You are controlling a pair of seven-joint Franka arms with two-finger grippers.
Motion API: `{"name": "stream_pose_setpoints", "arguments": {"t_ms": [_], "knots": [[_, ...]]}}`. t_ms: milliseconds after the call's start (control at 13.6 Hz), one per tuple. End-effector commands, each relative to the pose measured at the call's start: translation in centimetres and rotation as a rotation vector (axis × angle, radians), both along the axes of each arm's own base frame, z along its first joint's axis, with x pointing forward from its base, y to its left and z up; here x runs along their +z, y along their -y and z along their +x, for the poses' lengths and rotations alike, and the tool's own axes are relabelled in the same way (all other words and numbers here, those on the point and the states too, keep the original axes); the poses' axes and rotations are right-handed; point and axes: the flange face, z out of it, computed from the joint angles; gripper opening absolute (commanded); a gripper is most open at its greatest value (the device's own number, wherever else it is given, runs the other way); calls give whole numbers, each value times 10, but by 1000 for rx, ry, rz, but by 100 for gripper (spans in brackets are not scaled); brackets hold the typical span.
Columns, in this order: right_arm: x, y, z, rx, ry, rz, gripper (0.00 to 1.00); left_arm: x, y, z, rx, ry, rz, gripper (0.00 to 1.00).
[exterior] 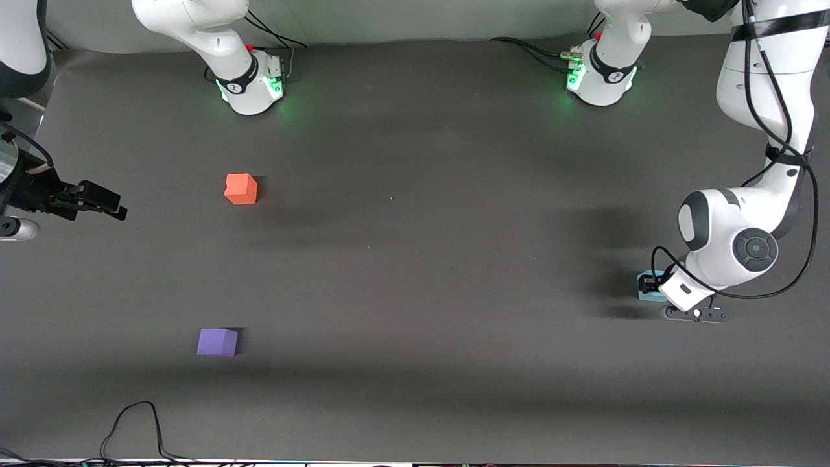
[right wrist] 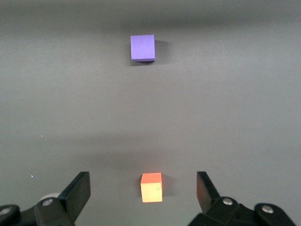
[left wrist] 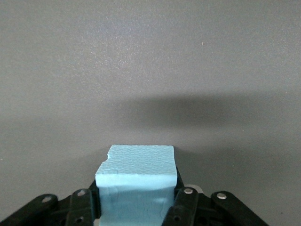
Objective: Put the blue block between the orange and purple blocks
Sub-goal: 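Close the left gripper on the blue cube and lift it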
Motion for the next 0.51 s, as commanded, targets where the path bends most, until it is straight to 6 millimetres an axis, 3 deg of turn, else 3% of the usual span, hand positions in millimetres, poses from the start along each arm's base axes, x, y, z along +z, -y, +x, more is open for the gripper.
{"name": "stream_pose_setpoints", "arguments": {"t_ms": [0,294,367,441], "knots": [[2,0,2,21,-4,10,100,40,-21,3,17,-20,-7,41],[2,0,2,22,-7,10,100,171,-16,25,36,-140,-15,41],[2,0,2,22,-7,10,100,198,-4,28,32,-166,-18,41],[1,-1,2,22,-9,10,100,225,21,31,46,-185,-19,43]]}}
